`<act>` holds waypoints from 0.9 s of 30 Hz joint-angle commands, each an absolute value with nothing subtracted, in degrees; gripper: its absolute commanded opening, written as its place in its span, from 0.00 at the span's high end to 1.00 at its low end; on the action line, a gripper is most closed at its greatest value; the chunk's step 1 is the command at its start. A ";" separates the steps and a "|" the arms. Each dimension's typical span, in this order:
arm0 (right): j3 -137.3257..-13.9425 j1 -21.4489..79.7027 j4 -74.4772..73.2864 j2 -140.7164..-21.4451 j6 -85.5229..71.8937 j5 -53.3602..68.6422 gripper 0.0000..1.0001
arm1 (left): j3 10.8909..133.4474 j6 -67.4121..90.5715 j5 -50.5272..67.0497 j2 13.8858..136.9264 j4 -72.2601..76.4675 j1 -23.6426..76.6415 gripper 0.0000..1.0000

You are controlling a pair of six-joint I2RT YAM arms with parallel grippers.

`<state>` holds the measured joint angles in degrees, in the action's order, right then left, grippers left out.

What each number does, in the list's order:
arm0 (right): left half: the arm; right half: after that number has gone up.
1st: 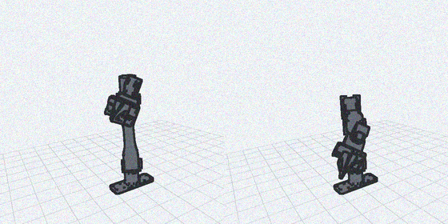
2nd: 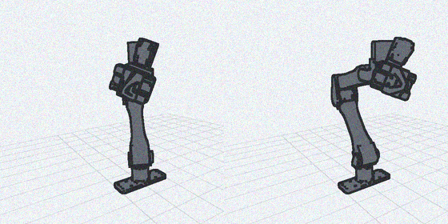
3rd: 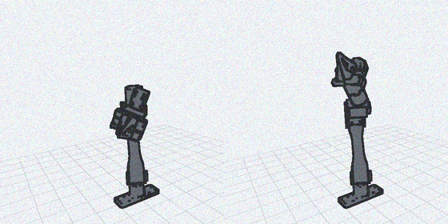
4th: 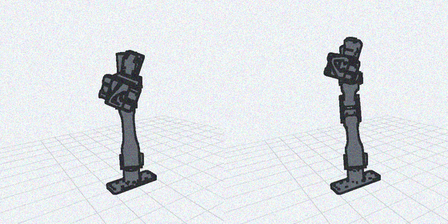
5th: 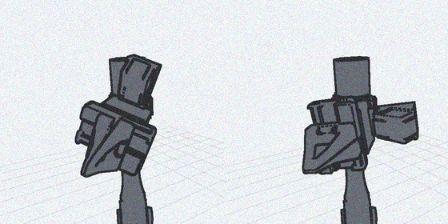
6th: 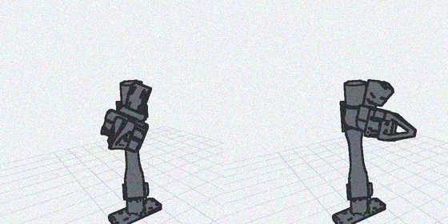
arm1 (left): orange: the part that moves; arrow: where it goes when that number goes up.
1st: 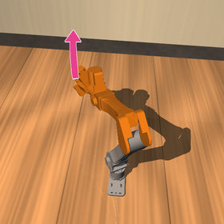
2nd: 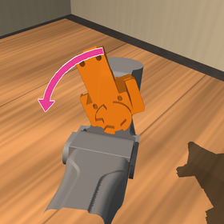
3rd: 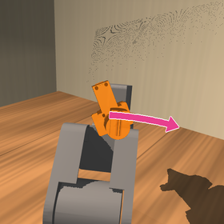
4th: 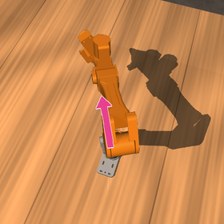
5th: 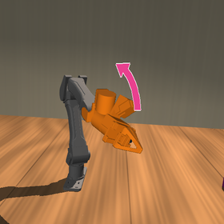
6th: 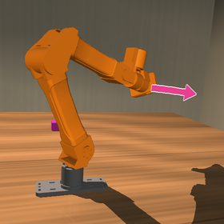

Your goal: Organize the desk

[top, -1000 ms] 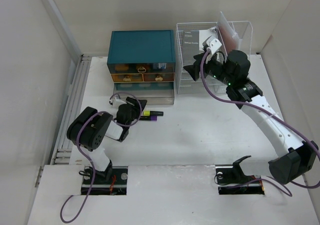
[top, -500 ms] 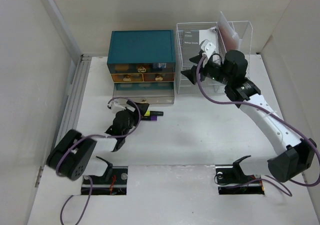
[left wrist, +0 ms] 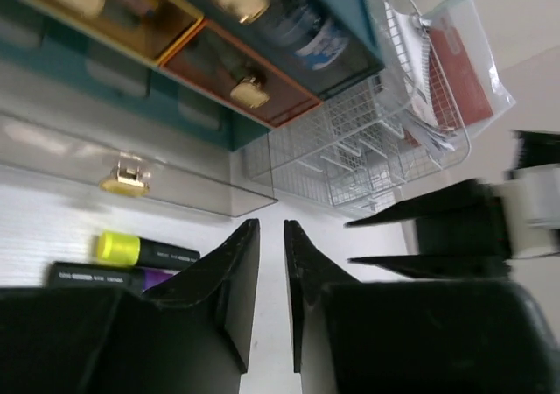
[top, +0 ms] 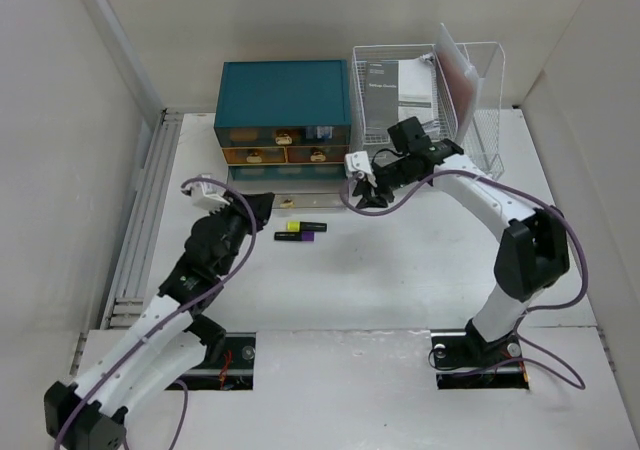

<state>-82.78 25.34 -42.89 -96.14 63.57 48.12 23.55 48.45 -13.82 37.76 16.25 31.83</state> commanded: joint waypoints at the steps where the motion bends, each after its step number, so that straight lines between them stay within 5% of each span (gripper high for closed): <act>1: -84.21 28.47 -46.77 -95.10 68.92 51.50 0.59 | 35.99 36.68 -13.28 33.84 2.04 32.17 0.85; 4: -80.61 33.30 -37.12 -95.10 59.73 47.83 0.65 | 45.66 26.04 -13.61 33.84 -7.36 32.17 0.75; 5: -79.64 36.36 -34.74 -95.10 57.94 43.98 0.67 | 47.27 23.67 -15.97 33.84 -11.21 32.17 0.58; 9: -76.46 42.34 -23.57 -96.05 49.23 34.48 0.70 | 45.54 16.18 -25.91 29.02 -11.79 32.17 0.35; 18: -75.67 46.85 -11.95 -104.75 36.92 15.32 0.65 | 36.48 11.16 -28.92 12.58 -4.93 32.17 0.31; 27: -81.47 46.85 -15.99 -111.88 35.68 9.93 0.61 | 35.16 10.11 -27.25 6.50 -4.39 32.17 0.29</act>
<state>-77.93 46.28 -16.40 -111.22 37.34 13.06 36.01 11.84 -28.08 7.25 -7.29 31.83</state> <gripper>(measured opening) 0.385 0.706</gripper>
